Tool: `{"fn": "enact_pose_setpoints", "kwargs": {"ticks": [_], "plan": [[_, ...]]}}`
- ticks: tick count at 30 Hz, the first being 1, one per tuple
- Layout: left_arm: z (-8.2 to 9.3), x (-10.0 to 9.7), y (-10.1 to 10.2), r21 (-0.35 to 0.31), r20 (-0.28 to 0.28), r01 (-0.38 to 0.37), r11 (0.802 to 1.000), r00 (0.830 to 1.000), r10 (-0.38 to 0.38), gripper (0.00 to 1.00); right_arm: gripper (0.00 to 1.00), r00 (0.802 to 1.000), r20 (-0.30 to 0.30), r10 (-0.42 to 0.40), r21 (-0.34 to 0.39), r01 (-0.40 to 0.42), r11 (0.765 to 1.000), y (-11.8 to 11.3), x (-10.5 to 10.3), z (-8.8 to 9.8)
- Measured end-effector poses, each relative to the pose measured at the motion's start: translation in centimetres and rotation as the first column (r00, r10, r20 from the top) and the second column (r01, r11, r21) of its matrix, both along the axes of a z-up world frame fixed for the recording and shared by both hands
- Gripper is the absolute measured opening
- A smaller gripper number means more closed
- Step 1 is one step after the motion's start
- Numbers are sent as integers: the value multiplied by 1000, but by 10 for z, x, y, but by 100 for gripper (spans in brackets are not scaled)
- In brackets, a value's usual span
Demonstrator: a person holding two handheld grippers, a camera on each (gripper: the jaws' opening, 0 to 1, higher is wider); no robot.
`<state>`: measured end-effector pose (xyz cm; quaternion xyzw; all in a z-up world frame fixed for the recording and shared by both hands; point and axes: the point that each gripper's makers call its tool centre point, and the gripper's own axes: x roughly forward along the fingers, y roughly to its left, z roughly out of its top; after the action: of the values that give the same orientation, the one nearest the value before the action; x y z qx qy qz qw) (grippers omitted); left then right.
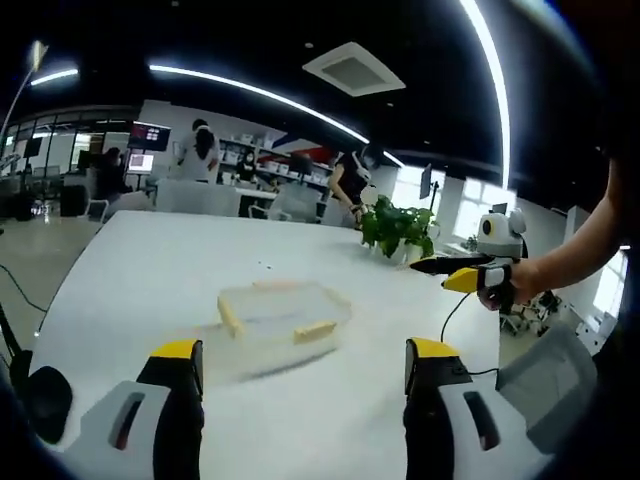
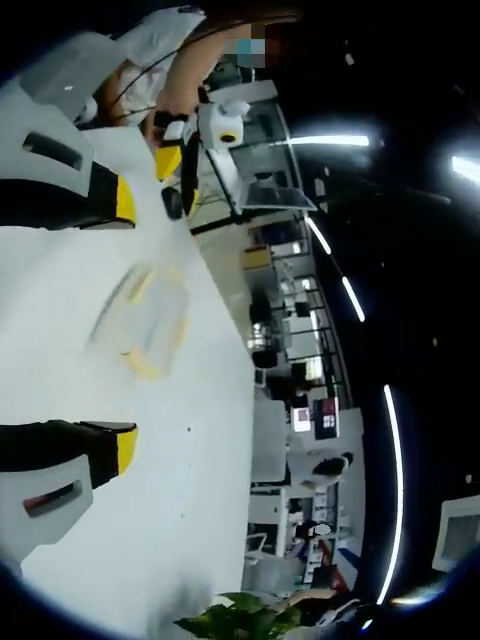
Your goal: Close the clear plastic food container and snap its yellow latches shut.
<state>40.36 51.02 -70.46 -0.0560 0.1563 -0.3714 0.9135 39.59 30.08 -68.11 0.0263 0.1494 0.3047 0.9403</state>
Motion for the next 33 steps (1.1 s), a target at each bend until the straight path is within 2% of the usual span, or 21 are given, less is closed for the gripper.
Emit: {"fn": "enact_pose_setpoints", "kwargs": {"ticks": [6, 15, 23, 25, 29, 31, 33], "plan": [[-4, -7, 5, 8, -1, -41, 999, 999, 41, 82, 79, 1000, -13, 8, -9, -8, 1000, -5, -12, -5], [-7, -26, 5, 8, -17, -53, 999, 998, 53, 81, 79, 1000, -17, -2, -14, 2, 1000, -18, -26, -4], [-12, -48, 1, 1, -41, -75, 997, 996, 75, 80, 79, 999, -29, -19, 22, 20, 1000, -27, -44, -5], [-14, -55, -2, 0, -49, -69, 998, 996, 69, 80, 79, 999, -36, -25, 11, 25, 1000, -30, -47, -10], [-16, -66, -7, -11, -66, -61, 998, 996, 60, 79, 80, 999, -37, -26, 29, 27, 999, -33, -54, -6], [-16, -71, -10, -3, -68, -54, 999, 996, 53, 79, 79, 998, -38, -49, 73, 51, 996, -37, -54, -1], [-13, -75, -11, -1, -64, -51, 999, 997, 51, 79, 79, 998, -31, -55, 69, 57, 996, -41, -57, 2]]}}
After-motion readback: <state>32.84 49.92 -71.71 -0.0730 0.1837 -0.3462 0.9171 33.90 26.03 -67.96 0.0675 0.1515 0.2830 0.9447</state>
